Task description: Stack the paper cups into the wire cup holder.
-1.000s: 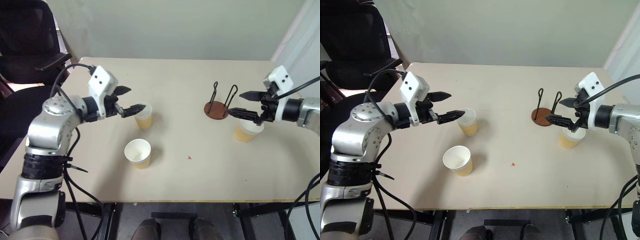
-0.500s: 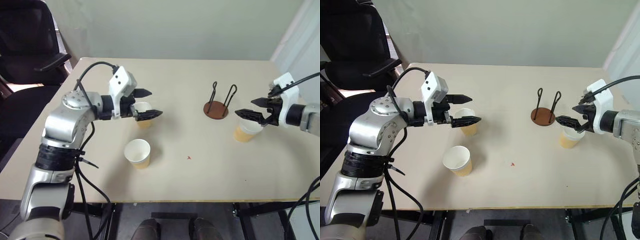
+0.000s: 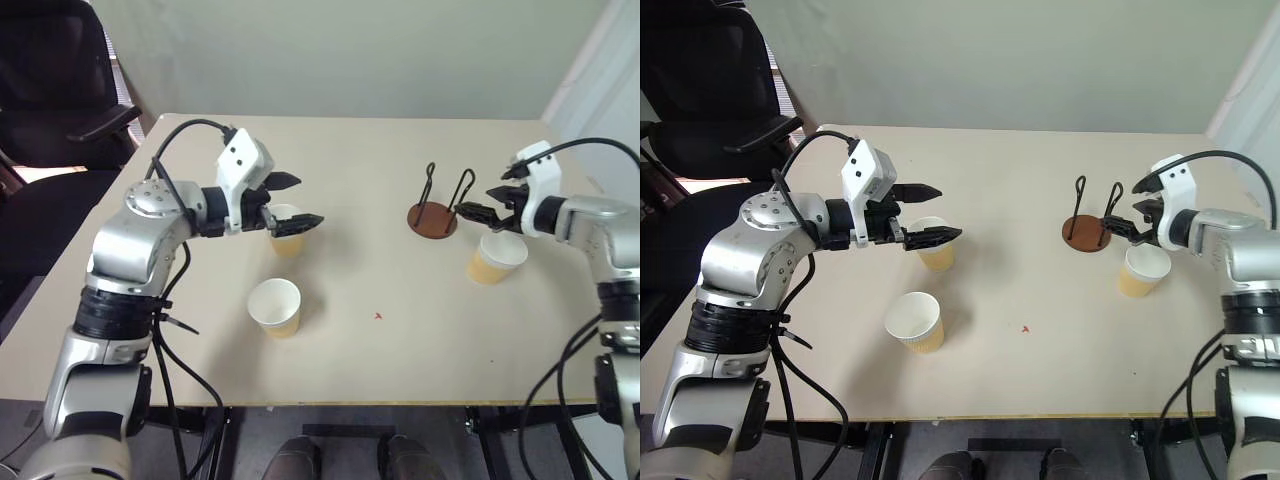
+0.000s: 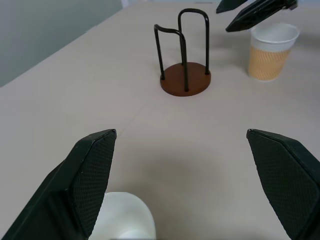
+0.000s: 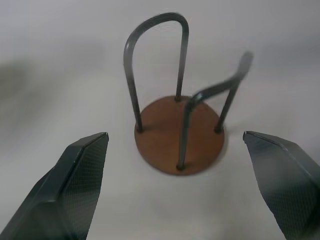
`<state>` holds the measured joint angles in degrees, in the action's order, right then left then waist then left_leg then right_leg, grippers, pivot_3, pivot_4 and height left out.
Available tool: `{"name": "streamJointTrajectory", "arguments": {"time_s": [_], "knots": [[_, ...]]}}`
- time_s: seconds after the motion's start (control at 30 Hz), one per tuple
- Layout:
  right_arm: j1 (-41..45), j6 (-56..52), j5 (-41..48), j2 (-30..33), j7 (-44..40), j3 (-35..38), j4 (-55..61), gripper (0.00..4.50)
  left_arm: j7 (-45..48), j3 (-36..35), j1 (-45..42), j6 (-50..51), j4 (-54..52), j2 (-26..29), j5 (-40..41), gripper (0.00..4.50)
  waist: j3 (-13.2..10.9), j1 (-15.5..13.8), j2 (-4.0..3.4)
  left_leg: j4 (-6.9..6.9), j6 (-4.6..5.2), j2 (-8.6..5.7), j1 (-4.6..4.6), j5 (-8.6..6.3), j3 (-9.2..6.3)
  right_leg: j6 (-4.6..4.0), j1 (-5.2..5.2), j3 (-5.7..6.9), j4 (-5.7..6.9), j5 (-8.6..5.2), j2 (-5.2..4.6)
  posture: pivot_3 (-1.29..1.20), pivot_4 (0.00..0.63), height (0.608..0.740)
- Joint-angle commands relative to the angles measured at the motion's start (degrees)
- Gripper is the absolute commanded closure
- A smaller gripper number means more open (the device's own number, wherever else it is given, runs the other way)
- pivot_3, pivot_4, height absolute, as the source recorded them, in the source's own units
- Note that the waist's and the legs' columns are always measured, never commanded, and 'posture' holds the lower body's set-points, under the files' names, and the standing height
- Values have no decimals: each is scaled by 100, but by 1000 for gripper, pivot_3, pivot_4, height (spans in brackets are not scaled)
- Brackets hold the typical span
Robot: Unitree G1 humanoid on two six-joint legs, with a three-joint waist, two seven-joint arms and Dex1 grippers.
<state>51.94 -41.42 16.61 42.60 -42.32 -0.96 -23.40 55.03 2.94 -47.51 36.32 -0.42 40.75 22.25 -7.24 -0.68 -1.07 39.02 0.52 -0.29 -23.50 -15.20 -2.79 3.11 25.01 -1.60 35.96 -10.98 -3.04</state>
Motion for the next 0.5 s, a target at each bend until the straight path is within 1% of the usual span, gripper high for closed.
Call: {"name": "streamJointTrajectory", "arguments": {"time_s": [0.03, 0.2, 0.3, 0.4, 0.5], "knots": [[375, 566, -332, -182, 32, -57, -638, 26, -35, -201, -86, -69, -204, 57, 19, 0, 0, -7, 0, 0, 0, 0, 0, 0, -2, 0, 1, 1, 1, 0, 0, 0, 150, 740], [754, 1341, -824, -540, 262, -143, -1848, 26, -71, -197, -71, -74, -228, 43, 22, 0, 0, -16, -1, -1, -1, 0, -8, 0, -3, -1, 8, 2, -1, 0, 0, 0, 150, 740], [901, 1625, -933, -668, 355, -56, -2261, 26, -75, -203, -63, -73, -239, 54, 22, 0, -1, -17, -2, -1, -2, 0, -24, 0, 0, -1, 27, 2, 2, 0, 0, 0, 150, 740], [964, 1818, -983, -715, 445, 35, -2475, 603, -71, -214, -50, -80, -235, 68, 20, 0, -1, -20, -2, -1, -6, 0, -37, 0, 0, -1, 40, 3, 2, 1, 0, 0, 150, 740], [966, 1825, -929, -694, 427, 161, -2513, 1673, -57, -220, -17, -85, -228, 89, 16, 0, -1, -28, -2, 0, -10, 0, -43, -2, -1, -1, 40, 5, -1, 1, 0, 0, 150, 740]]}}
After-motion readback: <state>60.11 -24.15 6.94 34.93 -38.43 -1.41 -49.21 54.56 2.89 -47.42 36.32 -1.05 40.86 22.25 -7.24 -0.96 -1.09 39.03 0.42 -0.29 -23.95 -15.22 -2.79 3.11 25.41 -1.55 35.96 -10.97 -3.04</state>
